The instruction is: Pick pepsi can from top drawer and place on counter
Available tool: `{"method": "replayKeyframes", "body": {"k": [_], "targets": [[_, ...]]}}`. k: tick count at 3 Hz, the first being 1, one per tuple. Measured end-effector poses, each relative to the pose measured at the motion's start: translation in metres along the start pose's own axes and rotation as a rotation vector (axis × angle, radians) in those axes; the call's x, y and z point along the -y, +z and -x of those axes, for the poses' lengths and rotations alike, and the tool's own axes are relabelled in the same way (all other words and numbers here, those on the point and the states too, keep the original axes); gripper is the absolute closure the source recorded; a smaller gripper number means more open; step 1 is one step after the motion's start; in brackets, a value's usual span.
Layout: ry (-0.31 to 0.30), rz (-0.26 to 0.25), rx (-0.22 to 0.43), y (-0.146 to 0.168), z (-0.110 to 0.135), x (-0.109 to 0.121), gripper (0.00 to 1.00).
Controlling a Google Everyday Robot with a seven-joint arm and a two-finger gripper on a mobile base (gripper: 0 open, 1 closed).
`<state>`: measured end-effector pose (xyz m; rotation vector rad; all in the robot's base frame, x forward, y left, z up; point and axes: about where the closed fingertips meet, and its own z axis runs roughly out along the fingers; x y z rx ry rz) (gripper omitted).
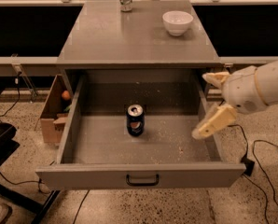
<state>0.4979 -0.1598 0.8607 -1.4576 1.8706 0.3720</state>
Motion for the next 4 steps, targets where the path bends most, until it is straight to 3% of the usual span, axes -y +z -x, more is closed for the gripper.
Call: {"method": "replayKeyframes", "body": {"k": [1, 3, 4], "targets": [[-0.005, -0.011, 0.155, 0.033, 0.008, 0.011, 0.0], [-0.011, -0.006, 0.165, 0.036, 0.01, 0.01, 0.0], [0.001, 0.006, 0.205, 0.068, 0.004, 0.009, 0.0]]}}
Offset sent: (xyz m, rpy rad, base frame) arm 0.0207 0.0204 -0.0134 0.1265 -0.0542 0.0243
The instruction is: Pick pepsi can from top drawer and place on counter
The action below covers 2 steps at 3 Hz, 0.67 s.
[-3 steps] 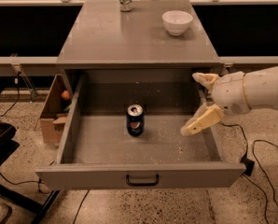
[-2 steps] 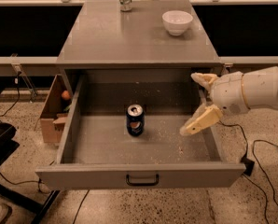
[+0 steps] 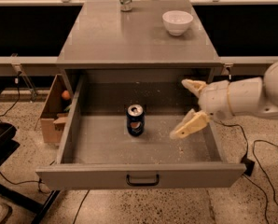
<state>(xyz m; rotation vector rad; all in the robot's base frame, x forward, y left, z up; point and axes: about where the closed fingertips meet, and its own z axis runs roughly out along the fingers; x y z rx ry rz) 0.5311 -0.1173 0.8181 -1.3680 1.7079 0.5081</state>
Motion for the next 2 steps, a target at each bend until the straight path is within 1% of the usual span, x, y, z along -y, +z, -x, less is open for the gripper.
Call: {"method": "replayKeyframes", "body": {"k": [1, 2], "targets": [[0.036, 0.02, 0.122, 0.08, -0.028, 0.014, 0.0], [0.087, 0.03, 0.204, 0.129, -0.049, 0.029, 0.0]]}}
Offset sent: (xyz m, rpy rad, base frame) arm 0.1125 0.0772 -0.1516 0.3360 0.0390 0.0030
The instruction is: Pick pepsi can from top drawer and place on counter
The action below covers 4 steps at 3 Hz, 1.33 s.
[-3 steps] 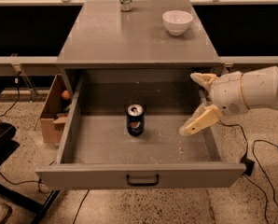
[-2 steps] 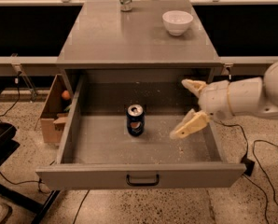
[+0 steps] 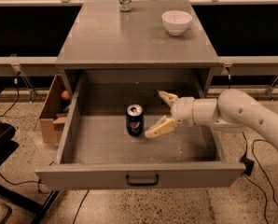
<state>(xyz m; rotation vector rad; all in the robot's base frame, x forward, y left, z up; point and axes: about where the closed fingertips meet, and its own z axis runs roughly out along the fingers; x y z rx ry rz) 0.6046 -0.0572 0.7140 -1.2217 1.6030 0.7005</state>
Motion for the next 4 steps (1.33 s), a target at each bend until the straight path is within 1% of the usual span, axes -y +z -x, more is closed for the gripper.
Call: {"method": "replayKeyframes", "body": {"k": [1, 2, 3, 4], "targets": [[0.051, 0.016, 0.071, 0.039, -0.025, 0.011, 0.0], [0.08, 0.022, 0.121, 0.053, -0.036, 0.011, 0.0], [0.082, 0.078, 0.219, 0.074, -0.021, -0.005, 0.18], [0.101, 0.133, 0.278, 0.099, -0.013, -0.023, 0.42]]}}
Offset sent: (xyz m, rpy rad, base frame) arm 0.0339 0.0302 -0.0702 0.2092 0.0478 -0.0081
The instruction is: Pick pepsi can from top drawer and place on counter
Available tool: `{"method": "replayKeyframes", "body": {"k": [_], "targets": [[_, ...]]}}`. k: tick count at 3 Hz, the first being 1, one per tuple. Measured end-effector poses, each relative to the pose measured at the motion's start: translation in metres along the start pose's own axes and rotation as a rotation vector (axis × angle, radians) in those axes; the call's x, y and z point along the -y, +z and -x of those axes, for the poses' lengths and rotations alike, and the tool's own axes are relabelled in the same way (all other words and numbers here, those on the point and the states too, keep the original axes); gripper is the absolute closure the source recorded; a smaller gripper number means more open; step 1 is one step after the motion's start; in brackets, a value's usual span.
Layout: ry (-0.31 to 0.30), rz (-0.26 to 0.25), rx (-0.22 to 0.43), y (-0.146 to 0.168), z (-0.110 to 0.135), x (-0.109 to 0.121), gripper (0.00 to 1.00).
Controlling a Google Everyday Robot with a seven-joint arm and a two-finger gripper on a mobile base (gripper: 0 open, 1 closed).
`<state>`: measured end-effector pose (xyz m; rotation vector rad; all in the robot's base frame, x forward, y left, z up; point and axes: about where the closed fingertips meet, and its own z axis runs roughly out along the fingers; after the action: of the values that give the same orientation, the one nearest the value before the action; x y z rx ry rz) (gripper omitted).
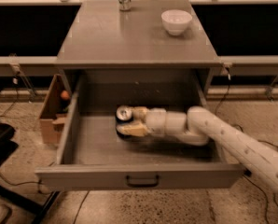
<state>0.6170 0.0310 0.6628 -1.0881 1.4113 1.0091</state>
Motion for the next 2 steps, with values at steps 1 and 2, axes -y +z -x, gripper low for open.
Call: {"method": "replayKeyframes", "body": {"k": [1, 2], "targets": [[0.011, 0.036, -0.016, 0.023, -0.002, -0.013, 0.64], [0.003, 0.062, -0.06, 0.037, 0.003, -0.025, 0.97]]}}
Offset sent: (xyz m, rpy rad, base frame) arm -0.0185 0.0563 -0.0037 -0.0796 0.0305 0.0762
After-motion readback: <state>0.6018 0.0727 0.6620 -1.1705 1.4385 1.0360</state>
